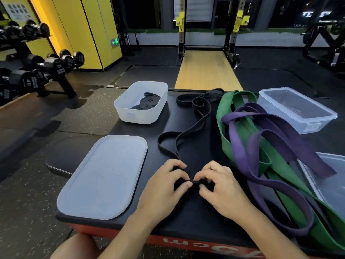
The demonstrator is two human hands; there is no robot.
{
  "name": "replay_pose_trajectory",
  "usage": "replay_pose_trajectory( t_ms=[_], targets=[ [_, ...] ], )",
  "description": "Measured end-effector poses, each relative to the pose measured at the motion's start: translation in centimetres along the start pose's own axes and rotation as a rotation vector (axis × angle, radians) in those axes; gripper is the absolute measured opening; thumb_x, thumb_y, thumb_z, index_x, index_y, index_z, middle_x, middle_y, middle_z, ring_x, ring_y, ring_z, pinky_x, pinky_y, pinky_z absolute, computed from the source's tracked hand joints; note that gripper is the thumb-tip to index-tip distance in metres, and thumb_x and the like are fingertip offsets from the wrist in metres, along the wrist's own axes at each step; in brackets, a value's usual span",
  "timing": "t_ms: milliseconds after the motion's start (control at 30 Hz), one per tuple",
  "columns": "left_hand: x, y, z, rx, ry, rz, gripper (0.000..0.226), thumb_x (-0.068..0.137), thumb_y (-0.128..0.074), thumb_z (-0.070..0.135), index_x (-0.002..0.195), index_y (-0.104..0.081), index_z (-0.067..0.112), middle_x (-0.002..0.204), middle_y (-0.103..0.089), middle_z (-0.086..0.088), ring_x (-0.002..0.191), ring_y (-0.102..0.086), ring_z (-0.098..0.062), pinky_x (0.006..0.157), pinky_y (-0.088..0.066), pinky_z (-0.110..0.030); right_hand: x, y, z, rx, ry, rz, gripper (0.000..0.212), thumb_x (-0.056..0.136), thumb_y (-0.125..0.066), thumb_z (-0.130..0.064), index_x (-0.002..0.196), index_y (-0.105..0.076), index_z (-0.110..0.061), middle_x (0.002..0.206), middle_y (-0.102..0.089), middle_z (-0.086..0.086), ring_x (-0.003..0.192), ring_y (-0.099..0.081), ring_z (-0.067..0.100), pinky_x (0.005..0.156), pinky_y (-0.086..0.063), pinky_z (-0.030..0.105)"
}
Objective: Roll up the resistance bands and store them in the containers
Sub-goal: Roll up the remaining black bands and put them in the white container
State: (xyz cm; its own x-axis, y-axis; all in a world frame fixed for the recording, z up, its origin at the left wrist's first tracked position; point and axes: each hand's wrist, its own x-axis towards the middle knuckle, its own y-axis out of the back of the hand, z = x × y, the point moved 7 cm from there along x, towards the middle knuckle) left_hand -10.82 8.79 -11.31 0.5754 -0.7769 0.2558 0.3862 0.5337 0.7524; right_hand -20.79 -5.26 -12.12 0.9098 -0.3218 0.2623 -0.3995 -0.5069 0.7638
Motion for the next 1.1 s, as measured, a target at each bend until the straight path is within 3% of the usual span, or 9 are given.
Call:
replay_pose_trajectory(
  t_ms=[300,433,500,600,733,867,933,1000,1100],
  targets=[
    [-0.3,0.1,0.3,-0.051,-0.056,-0.055,0.009,0.092,-0.071,0.039,0.1,-0.068,0.04,0.13,-0.05,0.032,0.123,-0.054,0.002,0.095,-0.048,-0.023,0.3,0.6,-1.2,0.076,0.151,-0.011,0.037,0.082,-0.068,0.005,0.096,-0.073,-0.029,0.107,-0.059,-0.02,0.107,-0.058,0.01,0.092,-0.042,0.016],
    [-0.3,0.0,0.2,-0.042,-0.055,-0.056,0.006,0.094,-0.07,0.04,0.098,-0.066,0.039,0.13,-0.048,0.032,0.117,-0.056,0.001,0.092,-0.05,-0.029,0.2,1.2,-1.1,0.142,0.112,0.066,0.045,0.08,-0.068,0.009,0.108,-0.073,-0.025,0.112,-0.06,-0.018,0.104,-0.063,0.01,0.092,-0.046,0.016],
    [-0.2,-0.1,0.2,-0.032,-0.058,-0.063,0.006,0.094,-0.07,0.041,0.098,-0.066,0.039,0.13,-0.048,0.032,0.116,-0.056,0.001,0.091,-0.05,-0.028,0.2,1.6,-0.6,0.15,0.039,0.146,0.044,0.08,-0.074,0.005,0.112,-0.072,-0.025,0.108,-0.058,-0.017,0.094,-0.064,0.009,0.085,-0.046,0.013],
    [0.1,-0.2,0.2,-0.026,-0.093,-0.076,0.007,0.095,-0.071,0.039,0.101,-0.069,0.038,0.126,-0.053,0.03,0.123,-0.053,0.001,0.099,-0.046,-0.026,0.2,1.4,-0.5,0.069,0.012,0.165,0.031,0.081,-0.079,-0.004,0.099,-0.074,-0.028,0.091,-0.059,-0.02,0.085,-0.06,0.009,0.077,-0.047,0.017],
    [0.0,-0.4,0.2,-0.011,-0.159,-0.077,0.01,0.095,-0.072,0.035,0.104,-0.067,0.035,0.117,-0.063,0.028,0.135,-0.046,0.003,0.111,-0.041,-0.027,0.2,1.5,-0.2,0.065,-0.055,0.164,0.025,0.083,-0.08,-0.011,0.09,-0.073,-0.033,0.082,-0.064,-0.018,0.086,-0.061,0.006,0.079,-0.047,0.018],
    [0.0,-0.6,0.1,-0.028,-0.14,-0.093,0.012,0.096,-0.072,0.03,0.105,-0.065,0.034,0.117,-0.066,0.027,0.141,-0.04,0.007,0.113,-0.038,-0.024,0.3,1.5,-0.1,0.059,-0.054,0.176,0.023,0.081,-0.082,-0.009,0.088,-0.076,-0.03,0.078,-0.064,-0.022,0.085,-0.062,0.007,0.079,-0.047,0.018],
    [0.1,-0.8,0.2,-0.027,-0.145,-0.116,0.013,0.097,-0.071,0.029,0.106,-0.064,0.035,0.118,-0.065,0.028,0.143,-0.036,0.007,0.114,-0.038,-0.025,0.4,1.4,-0.1,0.068,-0.045,0.158,0.023,0.08,-0.081,-0.009,0.09,-0.077,-0.03,0.078,-0.065,-0.02,0.085,-0.063,0.007,0.086,-0.048,0.021],
    [0.1,-0.9,0.3,-0.014,-0.165,-0.135,0.013,0.098,-0.069,0.028,0.106,-0.062,0.036,0.119,-0.064,0.029,0.144,-0.035,0.005,0.115,-0.039,-0.029,0.6,1.3,-0.2,0.088,-0.024,0.134,0.021,0.08,-0.081,-0.014,0.092,-0.078,-0.031,0.079,-0.067,-0.022,0.085,-0.063,0.005,0.103,-0.041,0.02],
    [0.2,-1.0,0.3,-0.002,-0.177,-0.149,0.013,0.099,-0.068,0.027,0.107,-0.06,0.034,0.118,-0.063,0.027,0.145,-0.031,0.003,0.114,-0.039,-0.031,0.8,0.9,-0.4,0.078,0.008,0.056,0.026,0.073,-0.072,-0.042,0.098,-0.074,-0.035,0.086,-0.065,-0.027,0.09,-0.061,0.0,0.115,-0.029,0.025]
  ],
)
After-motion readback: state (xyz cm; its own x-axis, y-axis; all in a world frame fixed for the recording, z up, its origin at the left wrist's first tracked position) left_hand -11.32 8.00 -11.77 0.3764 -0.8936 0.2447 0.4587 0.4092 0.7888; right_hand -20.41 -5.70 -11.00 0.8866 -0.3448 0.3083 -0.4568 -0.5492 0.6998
